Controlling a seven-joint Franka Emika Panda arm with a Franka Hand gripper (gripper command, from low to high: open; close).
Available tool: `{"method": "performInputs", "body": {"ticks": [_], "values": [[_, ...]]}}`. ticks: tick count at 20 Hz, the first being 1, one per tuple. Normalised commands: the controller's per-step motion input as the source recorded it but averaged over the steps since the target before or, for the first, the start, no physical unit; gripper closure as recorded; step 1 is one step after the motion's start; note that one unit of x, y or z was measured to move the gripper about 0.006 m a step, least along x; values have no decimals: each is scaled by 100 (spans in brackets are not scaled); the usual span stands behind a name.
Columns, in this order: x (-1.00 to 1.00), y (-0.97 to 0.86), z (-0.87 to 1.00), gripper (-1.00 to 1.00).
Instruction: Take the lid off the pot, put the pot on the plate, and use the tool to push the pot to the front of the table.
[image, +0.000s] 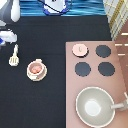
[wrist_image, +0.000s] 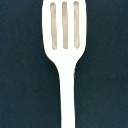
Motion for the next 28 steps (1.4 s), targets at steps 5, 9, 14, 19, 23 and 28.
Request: {"method": "performInputs", "body": {"ticks": [5,9,14,19,23,28], "values": [[-36,3,-61,-100],[-34,3,-66,-100],[-45,1,-58,-100],[-35,0,-34,100],[-33,0,-24,100],[-29,-2,-22,100]]}}
